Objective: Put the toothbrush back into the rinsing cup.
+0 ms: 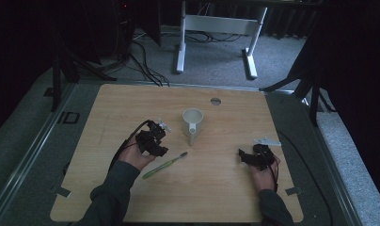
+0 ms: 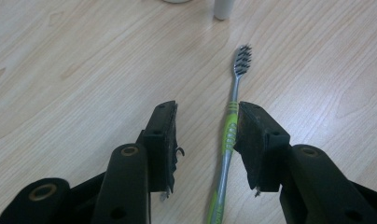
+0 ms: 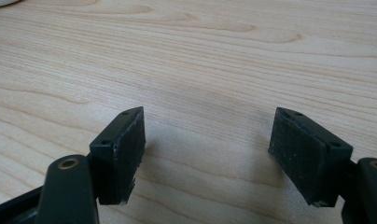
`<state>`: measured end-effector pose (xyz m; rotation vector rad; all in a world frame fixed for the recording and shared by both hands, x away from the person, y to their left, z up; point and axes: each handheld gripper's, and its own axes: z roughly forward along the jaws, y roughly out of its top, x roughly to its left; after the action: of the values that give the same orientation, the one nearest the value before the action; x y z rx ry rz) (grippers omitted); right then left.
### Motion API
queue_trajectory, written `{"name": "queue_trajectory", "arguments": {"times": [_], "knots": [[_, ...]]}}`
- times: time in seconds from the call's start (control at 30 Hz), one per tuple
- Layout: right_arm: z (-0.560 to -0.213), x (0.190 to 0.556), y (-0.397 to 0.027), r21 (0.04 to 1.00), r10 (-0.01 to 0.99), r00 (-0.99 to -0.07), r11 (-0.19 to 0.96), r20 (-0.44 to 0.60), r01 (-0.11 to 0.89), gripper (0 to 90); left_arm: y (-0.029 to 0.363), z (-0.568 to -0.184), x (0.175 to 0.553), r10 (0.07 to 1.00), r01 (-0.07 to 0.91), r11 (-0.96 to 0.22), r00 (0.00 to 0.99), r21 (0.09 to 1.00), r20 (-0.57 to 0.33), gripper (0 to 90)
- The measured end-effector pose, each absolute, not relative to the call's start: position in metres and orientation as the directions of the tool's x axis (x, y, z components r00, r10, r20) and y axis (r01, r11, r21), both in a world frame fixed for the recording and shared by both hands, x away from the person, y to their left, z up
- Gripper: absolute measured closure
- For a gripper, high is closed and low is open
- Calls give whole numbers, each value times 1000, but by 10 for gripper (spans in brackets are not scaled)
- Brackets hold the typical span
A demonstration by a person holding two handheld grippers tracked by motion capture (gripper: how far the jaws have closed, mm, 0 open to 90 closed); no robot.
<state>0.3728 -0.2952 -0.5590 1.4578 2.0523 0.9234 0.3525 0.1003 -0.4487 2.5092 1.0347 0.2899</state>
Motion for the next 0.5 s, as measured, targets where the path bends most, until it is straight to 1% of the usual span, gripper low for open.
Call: {"name": "queue_trajectory", "arguments": {"times": [0.5], "knots": [[-559,373,-295,741,942,-336,214,16,636,263,94,-459,356,694,627,-666,719,404,29,596]]}}
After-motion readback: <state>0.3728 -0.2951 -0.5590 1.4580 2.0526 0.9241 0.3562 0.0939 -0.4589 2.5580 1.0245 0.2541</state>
